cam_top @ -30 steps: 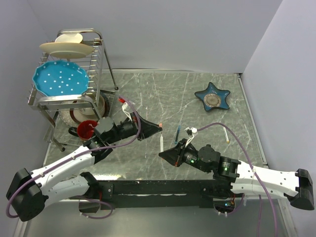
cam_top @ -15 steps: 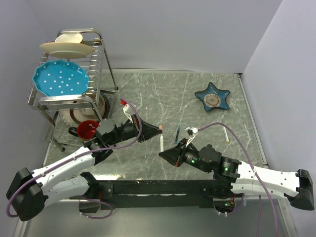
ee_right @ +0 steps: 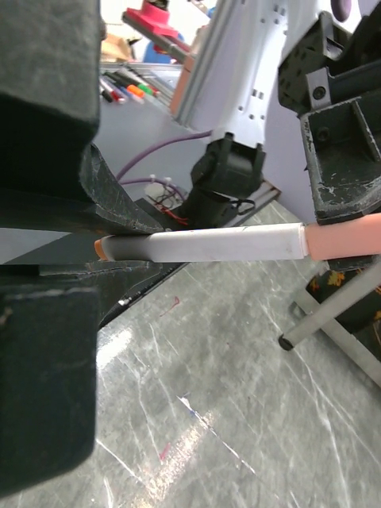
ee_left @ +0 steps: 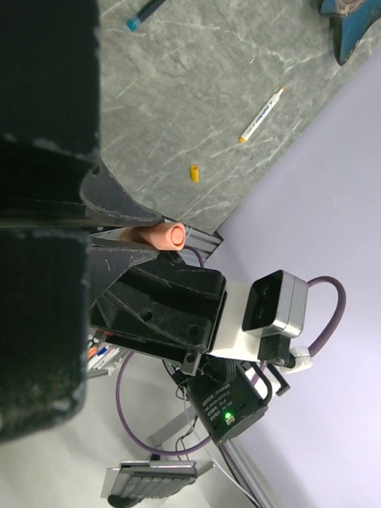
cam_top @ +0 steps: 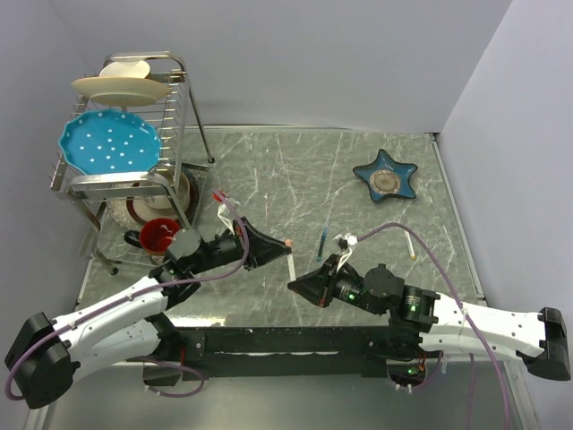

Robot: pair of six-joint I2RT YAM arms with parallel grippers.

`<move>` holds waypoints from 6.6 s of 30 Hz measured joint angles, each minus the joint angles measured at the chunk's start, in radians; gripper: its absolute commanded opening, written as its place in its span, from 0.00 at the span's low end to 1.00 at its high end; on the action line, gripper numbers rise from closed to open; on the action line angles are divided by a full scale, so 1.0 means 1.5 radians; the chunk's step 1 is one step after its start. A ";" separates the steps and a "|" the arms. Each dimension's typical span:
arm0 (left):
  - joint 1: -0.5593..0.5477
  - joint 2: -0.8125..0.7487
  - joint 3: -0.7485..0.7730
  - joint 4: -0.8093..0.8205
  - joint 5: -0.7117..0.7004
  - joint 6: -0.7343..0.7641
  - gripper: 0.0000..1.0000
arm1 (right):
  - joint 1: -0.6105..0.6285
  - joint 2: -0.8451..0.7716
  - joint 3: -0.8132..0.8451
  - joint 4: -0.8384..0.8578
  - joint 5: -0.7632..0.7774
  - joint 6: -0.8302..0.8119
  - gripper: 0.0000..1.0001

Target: Insert the pens into the pen caps

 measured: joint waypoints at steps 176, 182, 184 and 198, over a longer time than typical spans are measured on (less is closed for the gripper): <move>-0.268 -0.045 0.033 -0.112 -0.426 0.040 0.01 | -0.194 0.124 0.280 -0.416 -0.317 -0.332 0.00; -0.268 -0.100 0.045 -0.149 -0.456 0.028 0.01 | -0.195 0.118 0.280 -0.349 -0.351 -0.330 0.07; -0.268 -0.109 0.068 -0.174 -0.472 0.039 0.01 | -0.197 0.112 0.271 -0.302 -0.361 -0.326 0.18; -0.117 0.198 0.310 -0.458 -0.329 0.178 0.01 | -0.227 -0.184 0.096 -0.119 -0.270 -0.259 0.67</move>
